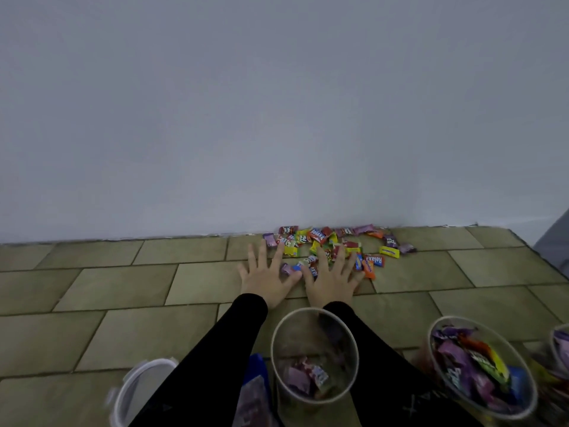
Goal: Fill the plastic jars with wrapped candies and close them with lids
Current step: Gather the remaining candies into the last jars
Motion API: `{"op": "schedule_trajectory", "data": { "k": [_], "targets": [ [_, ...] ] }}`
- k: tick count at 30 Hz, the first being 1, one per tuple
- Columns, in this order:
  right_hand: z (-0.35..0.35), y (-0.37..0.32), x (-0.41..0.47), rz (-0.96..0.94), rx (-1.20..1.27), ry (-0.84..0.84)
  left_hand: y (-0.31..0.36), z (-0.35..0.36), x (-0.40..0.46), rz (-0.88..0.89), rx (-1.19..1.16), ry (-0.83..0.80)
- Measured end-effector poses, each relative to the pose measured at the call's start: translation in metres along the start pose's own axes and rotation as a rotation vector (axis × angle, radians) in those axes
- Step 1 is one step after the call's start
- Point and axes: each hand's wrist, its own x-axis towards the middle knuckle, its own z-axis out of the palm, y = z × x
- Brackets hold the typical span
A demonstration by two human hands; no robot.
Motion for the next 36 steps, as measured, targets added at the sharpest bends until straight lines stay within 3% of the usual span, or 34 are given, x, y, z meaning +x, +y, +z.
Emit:
{"op": "schedule_trajectory", "data": {
  "k": [9, 17, 21, 24, 27, 33, 36],
  "targets": [
    [0.003, -0.002, 0.059, -0.138, -0.161, 0.077, -0.002, 0.004, 0.053, 0.138, -0.03, 0.125],
    [0.006, 0.0, 0.078, -0.195, -0.224, 0.024, 0.002, 0.012, 0.075, 0.182, -0.019, 0.24],
    [0.013, -0.003, 0.071, -0.226, -0.23, 0.249, 0.006, 0.014, 0.07, 0.191, 0.0, 0.24],
    [0.012, -0.004, 0.064, -0.203, -0.204, 0.309, 0.011, 0.012, 0.065, 0.162, -0.056, 0.215],
    [0.015, -0.001, 0.06, -0.206, -0.143, 0.307, 0.013, 0.013, 0.056, 0.128, 0.02, 0.253],
    [0.001, 0.005, 0.043, -0.135, -0.126, 0.11, 0.014, 0.008, 0.041, 0.154, 0.114, 0.101],
    [-0.012, 0.0, 0.039, -0.08, -0.057, 0.034, 0.008, -0.001, 0.036, 0.135, 0.007, 0.093]
  ]
}}
